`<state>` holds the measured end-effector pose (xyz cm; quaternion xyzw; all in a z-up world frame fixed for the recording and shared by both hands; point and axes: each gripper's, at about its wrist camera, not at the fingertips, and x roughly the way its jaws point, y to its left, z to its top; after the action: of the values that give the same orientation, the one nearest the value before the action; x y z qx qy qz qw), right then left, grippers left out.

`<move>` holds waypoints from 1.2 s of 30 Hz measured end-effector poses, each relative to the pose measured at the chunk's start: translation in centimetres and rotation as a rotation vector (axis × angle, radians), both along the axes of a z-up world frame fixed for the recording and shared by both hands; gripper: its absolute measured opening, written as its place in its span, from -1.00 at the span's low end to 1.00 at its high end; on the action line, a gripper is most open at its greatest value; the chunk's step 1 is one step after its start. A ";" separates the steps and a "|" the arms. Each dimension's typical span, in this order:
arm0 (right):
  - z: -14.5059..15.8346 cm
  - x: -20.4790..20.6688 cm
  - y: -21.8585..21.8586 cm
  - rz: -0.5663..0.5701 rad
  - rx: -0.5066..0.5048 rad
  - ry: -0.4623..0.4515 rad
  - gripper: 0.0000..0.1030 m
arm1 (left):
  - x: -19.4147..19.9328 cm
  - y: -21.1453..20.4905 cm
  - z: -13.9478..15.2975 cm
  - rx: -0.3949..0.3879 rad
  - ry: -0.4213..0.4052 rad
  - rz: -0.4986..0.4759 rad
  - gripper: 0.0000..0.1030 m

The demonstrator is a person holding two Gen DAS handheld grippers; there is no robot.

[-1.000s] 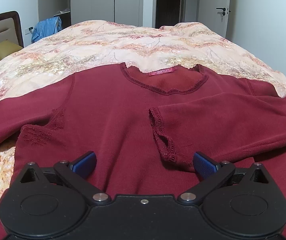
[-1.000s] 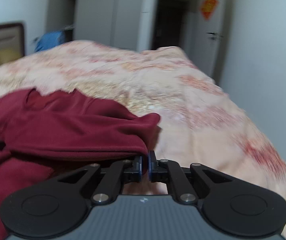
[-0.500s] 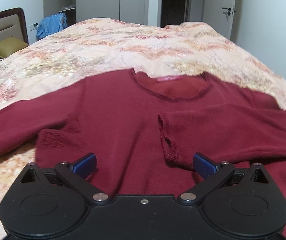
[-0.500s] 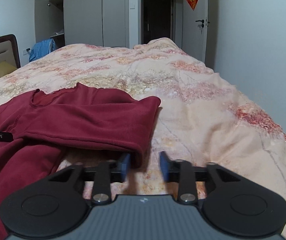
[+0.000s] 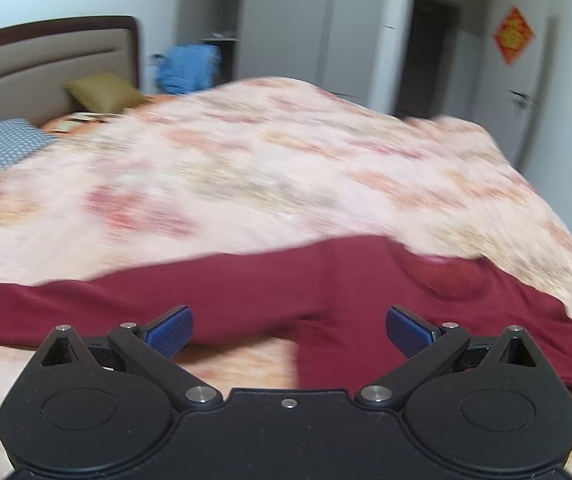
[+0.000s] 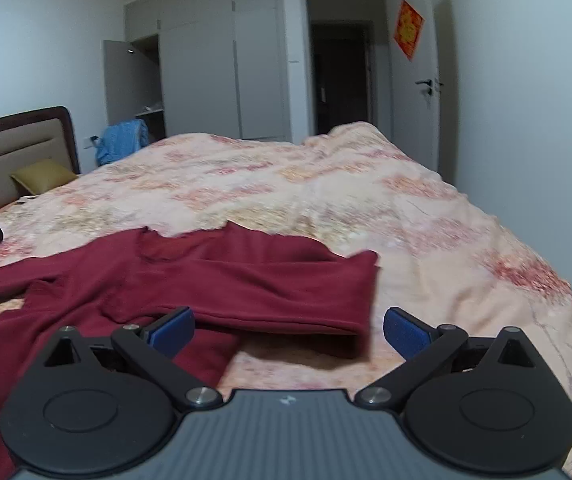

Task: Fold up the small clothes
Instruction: 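Move the left tool to the other sleeve cuff and close on it, then lift the sleeve with the left tool and lay it across the shirt front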

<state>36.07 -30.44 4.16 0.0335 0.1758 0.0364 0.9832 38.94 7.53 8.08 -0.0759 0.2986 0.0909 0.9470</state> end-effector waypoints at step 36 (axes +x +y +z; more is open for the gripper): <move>-7.0 -2.9 17.8 0.311 0.020 0.191 1.00 | -4.0 26.3 -10.7 -0.164 -0.051 0.662 -0.73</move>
<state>33.19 -12.60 -2.83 0.0188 0.2708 0.1862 0.9443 34.90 33.85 -2.58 -0.2468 0.2404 0.3669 0.8641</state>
